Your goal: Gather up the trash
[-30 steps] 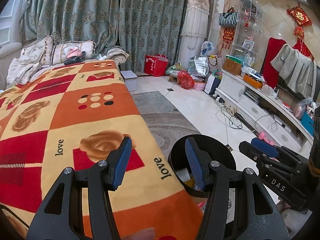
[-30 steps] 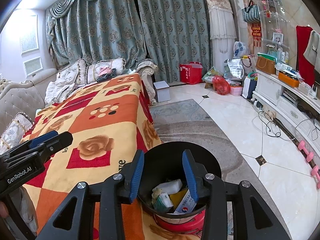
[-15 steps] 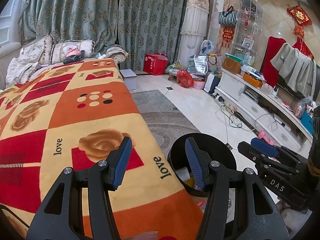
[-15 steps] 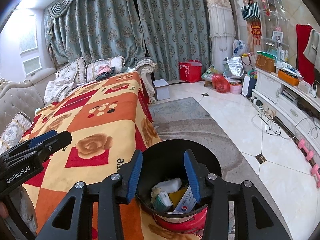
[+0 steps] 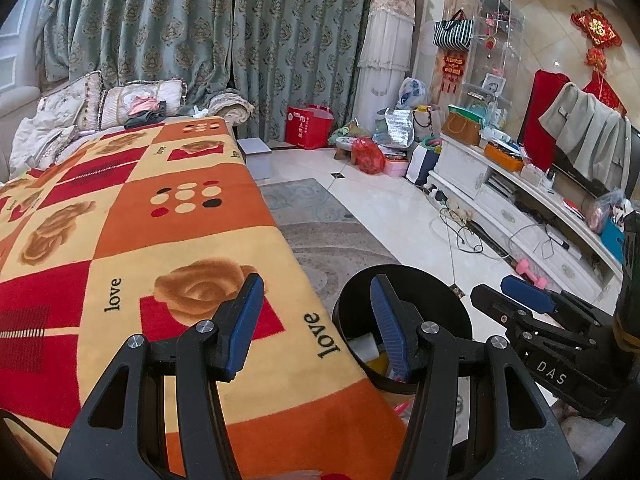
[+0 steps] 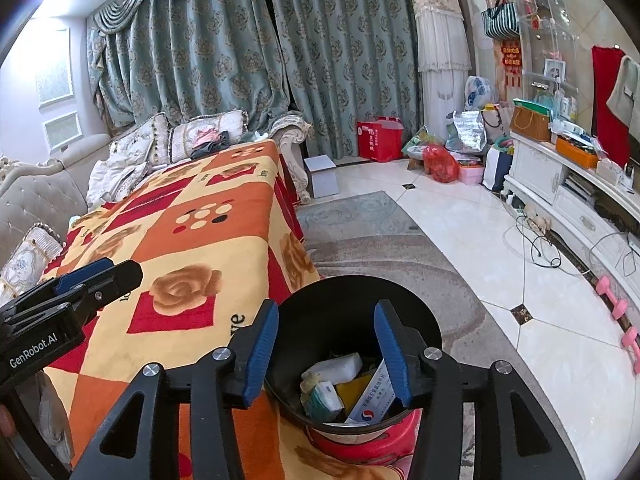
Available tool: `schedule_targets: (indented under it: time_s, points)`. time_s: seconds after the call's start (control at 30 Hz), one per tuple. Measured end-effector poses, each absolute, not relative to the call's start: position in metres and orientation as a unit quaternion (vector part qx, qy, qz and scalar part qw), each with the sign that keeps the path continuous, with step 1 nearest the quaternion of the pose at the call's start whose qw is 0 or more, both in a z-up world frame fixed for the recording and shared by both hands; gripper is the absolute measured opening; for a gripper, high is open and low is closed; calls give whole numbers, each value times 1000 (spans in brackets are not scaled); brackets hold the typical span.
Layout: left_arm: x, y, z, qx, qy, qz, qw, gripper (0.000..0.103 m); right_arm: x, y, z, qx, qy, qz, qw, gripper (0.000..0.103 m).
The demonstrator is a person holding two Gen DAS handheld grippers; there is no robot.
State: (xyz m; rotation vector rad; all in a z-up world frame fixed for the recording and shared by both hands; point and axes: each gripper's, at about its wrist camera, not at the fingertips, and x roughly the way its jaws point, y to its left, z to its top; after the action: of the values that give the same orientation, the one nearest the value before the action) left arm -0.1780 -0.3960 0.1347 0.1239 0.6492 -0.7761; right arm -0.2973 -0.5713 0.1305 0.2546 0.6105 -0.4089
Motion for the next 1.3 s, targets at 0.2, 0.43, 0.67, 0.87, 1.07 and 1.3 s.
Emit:
schedule_targets:
  time_s: [0.2,0.43,0.67,0.87,1.07,1.3]
  points:
    - [-177,-397,134,60,312,-373,872,54,-296,-572,130,124,299,-200,925,50]
    - [-177,-397,134,60,312,-372,872,54,-296,-573,129,123,300,-200,925,52]
    - [-177,-398,133,60,312,-372,872,54,-296,-574,129,124,300,-200,925,54]
    - [-177,-399,133,60,313,-372,872,54,-296,-574,130,123,300,-200,925,55]
    - [-177,-398,133,60,313,-372,872,54,-296,-574,130,123,300,-199,925,56]
    - [-177,-398,133,60,312,-372,872,54,-296,-574,130,123,300,-200,925,56]
